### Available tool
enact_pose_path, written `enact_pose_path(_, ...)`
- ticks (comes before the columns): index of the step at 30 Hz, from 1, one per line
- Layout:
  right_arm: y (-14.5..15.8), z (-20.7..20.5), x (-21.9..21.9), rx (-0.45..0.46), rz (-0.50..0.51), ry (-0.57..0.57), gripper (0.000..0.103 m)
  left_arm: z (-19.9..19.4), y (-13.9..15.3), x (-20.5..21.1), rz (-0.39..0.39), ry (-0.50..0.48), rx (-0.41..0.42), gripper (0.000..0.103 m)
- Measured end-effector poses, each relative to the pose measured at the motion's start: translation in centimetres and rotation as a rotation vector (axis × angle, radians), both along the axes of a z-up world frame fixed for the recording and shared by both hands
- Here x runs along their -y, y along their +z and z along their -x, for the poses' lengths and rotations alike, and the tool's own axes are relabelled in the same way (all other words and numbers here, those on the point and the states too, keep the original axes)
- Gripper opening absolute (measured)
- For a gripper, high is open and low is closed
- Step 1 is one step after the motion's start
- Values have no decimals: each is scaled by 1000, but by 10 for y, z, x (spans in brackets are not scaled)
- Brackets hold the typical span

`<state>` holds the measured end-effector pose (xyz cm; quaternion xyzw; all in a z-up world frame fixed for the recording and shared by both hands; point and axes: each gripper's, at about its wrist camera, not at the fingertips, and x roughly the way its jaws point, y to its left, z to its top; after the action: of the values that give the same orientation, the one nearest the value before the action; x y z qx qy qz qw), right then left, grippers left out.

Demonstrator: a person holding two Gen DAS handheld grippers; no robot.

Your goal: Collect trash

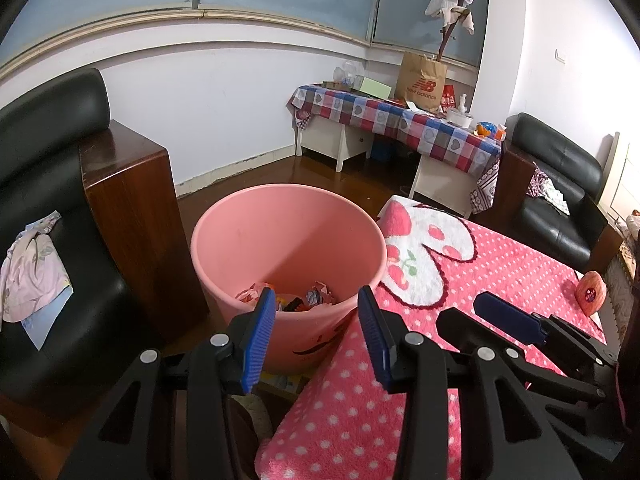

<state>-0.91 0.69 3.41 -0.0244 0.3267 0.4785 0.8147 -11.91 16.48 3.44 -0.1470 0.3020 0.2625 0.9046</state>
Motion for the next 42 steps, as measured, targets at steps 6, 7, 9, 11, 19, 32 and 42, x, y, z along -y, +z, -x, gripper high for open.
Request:
enact_pose_path(6,-2,0,0,-1,1,-1,46,0,0,0,-1,0,0,42)
enact_pose_path(7,-2,0,0,-2,0,0,46,0,0,1,0,0,0,42)
enact_pose_path(9,-2,0,0,-1,0,0,46,-1,-1,1,0,-2,-1,42)
enact_pose_path(11,-2,0,0,-1,1,-1,46,-2,-3,2,-2,-3,-2,42)
enact_pose_path(19,-4,0,1,-3,1,-1,46,-2,-2,2,0,-2,-2,42)
enact_pose_path(32,-9,0,3,-9,3,-3,46,-2,-12,4,2,-2,-9,42)
enact_pose_path(42,-12,-1,2,-12,7,-4,46,-2,-16,6,4,0,-14,42)
